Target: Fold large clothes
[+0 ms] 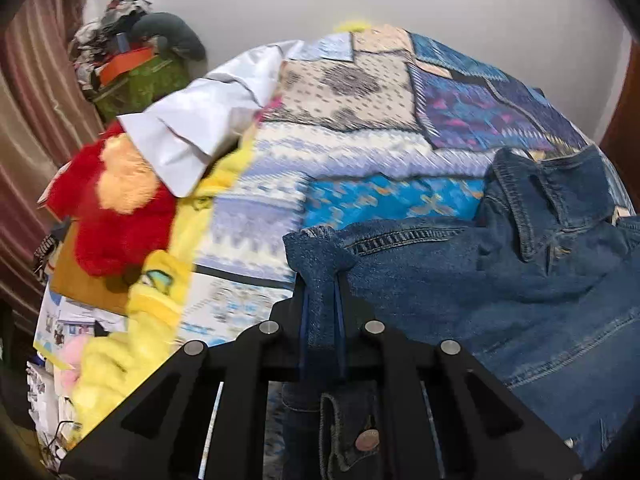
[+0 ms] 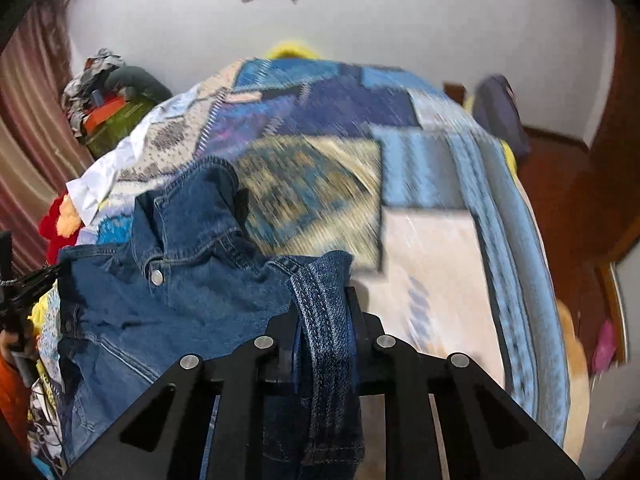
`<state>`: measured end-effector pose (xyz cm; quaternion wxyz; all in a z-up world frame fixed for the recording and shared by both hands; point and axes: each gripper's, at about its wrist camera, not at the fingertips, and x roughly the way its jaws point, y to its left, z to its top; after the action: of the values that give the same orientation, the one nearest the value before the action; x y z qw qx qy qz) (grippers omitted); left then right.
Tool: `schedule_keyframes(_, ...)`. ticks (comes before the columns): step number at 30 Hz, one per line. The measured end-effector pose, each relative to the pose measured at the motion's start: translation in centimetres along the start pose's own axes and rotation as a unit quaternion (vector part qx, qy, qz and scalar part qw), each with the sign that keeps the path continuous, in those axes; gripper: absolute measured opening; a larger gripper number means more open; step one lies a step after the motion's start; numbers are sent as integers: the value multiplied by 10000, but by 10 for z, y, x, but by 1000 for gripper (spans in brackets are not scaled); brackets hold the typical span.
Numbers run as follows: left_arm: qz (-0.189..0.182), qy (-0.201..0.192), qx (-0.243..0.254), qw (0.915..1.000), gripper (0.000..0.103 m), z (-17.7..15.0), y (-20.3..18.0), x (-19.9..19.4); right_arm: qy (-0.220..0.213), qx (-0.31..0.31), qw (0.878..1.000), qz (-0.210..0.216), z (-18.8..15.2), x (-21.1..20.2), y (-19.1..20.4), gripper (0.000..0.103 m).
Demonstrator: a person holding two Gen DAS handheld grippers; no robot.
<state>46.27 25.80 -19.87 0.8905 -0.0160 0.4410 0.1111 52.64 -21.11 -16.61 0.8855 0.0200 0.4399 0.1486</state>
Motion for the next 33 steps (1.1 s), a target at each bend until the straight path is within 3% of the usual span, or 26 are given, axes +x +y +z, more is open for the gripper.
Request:
schedule_keyframes(6, 236, 253, -226, 9991, 12, -2, 31, 24, -82, -314, 9992, -224, 27, 39, 35, 15)
schedule_keyframes(12, 352, 508, -206, 9979, 15, -8, 38, 55, 366, -362, 9966, -647, 22, 83, 33, 18)
schedule_keyframes(16, 358, 609, -327, 9970, 24, -14, 42, 70, 225, -667, 9897, -1245, 11, 87, 29, 59)
schedule_keyframes(18, 348, 577, -318, 9972, 24, -15, 42, 70, 244, -636, 9909, -1161, 11, 86, 25, 62)
schedule_keyframes(26, 388, 630, -174, 9971, 32, -14, 40, 48, 305, -255, 9966, -727, 15, 47, 15, 62)
schedule_keyframes(30, 308, 491, -123, 9982, 33, -14, 37, 11, 75, -290, 9983, -503, 14, 0, 27, 62)
schedule_keyframes(33, 237, 258, -48, 9994, 43, -16, 33, -28, -93, -354, 9984, -420, 12, -36, 39, 63)
